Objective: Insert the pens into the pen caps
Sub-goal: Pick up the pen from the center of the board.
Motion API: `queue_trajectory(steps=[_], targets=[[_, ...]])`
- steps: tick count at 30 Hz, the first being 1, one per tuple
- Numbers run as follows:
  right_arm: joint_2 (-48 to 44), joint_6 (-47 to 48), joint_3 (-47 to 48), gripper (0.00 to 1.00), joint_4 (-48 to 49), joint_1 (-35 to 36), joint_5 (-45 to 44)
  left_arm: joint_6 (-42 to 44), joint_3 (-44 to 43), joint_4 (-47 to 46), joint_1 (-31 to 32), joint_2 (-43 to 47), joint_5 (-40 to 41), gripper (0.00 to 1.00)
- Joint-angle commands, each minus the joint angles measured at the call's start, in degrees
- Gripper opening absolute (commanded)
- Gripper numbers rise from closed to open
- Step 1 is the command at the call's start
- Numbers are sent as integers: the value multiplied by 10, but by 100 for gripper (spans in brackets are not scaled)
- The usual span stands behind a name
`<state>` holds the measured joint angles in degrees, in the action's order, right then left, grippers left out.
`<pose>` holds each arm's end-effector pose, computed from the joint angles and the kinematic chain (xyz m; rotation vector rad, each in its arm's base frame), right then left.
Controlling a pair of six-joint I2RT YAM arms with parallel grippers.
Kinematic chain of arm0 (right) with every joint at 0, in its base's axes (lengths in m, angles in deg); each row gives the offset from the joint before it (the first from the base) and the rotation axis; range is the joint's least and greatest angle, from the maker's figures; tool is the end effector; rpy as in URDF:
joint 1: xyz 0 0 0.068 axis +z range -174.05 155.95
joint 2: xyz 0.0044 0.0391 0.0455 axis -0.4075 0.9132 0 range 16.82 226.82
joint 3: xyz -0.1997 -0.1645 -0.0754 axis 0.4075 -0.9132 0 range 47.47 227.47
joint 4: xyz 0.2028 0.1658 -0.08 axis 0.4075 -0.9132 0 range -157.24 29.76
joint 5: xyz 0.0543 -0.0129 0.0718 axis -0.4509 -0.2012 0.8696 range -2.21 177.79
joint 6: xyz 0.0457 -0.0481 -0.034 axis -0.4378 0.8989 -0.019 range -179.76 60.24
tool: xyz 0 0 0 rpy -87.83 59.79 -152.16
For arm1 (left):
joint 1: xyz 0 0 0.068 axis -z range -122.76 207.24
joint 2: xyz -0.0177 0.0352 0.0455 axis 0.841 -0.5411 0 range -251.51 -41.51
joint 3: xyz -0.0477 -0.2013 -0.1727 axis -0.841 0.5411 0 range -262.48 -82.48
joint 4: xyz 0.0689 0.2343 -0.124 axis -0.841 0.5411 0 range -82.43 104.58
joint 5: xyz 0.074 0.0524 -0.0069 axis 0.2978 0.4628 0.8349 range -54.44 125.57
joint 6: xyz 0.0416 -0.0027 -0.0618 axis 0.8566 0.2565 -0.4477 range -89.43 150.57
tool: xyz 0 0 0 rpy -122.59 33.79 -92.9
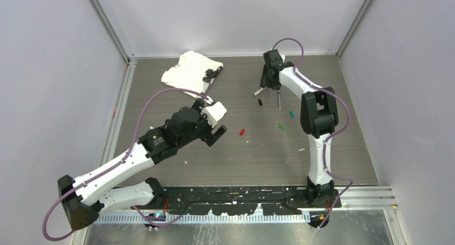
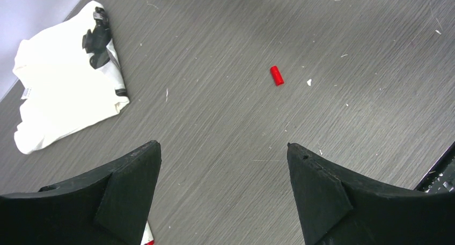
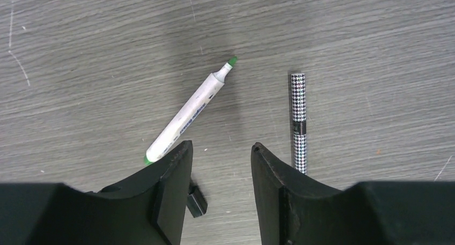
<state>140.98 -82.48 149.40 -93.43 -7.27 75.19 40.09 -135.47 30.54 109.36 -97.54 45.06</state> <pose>0.4872 0.1326 0.1758 0.2156 2.4947 0.0030 0.1663 -0.1969 0.3163 0.9488 1.7958 -0.3034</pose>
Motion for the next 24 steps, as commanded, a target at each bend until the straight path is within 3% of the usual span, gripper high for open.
queue_trajectory(steps=[1,17,24], targets=[[16,-21,48,50,-4,4,-19,9,3,-27,-2,14,4,88],[97,-44,111,52,-15,10,-8,11,4,-29,-2,15,3,88],[106,-24,114,44,-20,19,-10,12,4,-29,-3,14,4,88]])
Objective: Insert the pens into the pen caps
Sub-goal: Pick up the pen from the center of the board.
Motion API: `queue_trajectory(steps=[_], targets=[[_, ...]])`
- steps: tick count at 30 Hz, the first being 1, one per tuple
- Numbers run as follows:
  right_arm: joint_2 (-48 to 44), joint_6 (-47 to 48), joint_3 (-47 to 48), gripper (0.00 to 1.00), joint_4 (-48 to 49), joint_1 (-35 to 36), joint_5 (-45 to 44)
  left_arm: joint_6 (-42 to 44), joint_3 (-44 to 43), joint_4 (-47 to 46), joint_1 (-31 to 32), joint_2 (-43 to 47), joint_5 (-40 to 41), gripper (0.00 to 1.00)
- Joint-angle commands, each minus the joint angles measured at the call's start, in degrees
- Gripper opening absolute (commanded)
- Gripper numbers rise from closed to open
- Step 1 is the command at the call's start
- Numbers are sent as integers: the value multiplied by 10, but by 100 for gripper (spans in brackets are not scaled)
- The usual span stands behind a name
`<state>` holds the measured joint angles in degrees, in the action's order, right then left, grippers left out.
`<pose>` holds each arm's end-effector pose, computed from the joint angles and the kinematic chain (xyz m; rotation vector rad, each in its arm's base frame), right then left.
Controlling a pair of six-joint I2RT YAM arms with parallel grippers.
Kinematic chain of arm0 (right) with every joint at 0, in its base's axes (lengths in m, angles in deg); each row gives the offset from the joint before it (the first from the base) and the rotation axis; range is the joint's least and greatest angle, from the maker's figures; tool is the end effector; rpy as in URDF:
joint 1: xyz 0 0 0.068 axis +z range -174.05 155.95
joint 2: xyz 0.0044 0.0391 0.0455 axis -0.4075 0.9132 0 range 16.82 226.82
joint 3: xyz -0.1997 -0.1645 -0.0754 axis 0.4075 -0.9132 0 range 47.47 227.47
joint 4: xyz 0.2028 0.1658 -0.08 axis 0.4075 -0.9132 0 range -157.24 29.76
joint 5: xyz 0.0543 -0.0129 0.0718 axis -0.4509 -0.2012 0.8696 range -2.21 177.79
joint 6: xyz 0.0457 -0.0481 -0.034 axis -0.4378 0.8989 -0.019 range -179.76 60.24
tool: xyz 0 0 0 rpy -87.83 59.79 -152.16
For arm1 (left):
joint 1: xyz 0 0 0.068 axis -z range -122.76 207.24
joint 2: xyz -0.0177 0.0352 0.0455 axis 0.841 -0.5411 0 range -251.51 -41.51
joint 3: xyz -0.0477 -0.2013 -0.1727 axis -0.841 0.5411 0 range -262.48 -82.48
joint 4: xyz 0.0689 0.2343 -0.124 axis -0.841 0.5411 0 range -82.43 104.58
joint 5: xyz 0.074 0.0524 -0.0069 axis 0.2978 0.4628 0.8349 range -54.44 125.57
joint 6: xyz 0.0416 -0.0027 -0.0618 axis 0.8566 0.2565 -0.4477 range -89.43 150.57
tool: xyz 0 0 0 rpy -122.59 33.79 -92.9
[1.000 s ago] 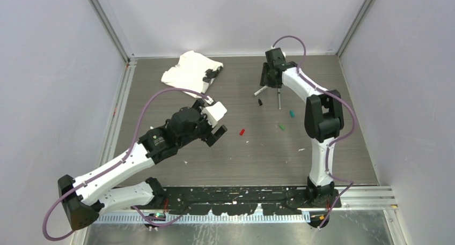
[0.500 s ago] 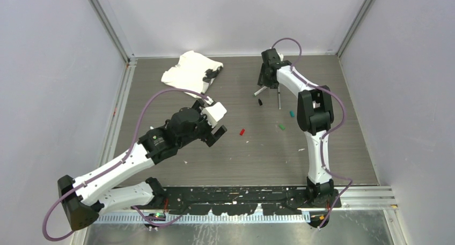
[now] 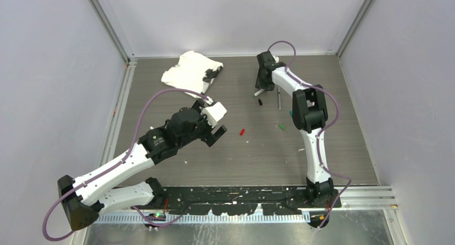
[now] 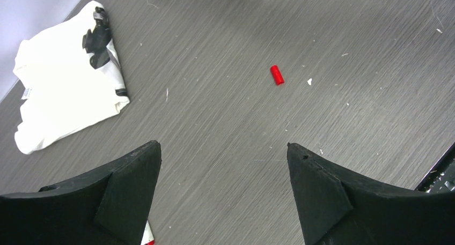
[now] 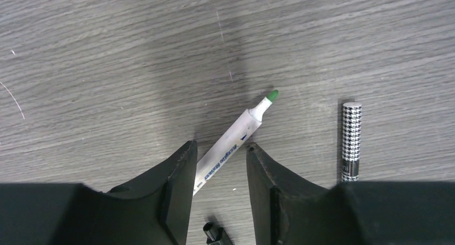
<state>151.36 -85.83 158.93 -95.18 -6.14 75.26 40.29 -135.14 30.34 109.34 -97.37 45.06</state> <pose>0.5136 0.1517 0.1386 0.2610 2.5331 0.0138 0.1661 -0.1965 0.3153 0.9511 1.7936 -0.3013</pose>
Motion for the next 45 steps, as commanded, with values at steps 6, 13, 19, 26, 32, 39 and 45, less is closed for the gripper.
queue_trajectory(steps=[6,13,19,26,32,39,45], targets=[[-4,26,3,34,-5,14,3,9,1,-27,-2,14,3,88],[-11,47,-18,34,-11,20,39,9,1,-27,-2,16,2,88],[-11,68,-24,23,-13,27,56,9,1,-26,-2,16,3,88],[-28,91,-41,4,4,31,85,10,2,-28,-2,16,5,88],[-89,113,-93,1,66,29,182,10,3,-29,-2,16,2,88],[-165,113,-156,1,136,21,261,12,6,-32,-2,15,6,88],[-252,138,-225,1,158,-7,396,7,8,-32,-2,10,-21,86]])
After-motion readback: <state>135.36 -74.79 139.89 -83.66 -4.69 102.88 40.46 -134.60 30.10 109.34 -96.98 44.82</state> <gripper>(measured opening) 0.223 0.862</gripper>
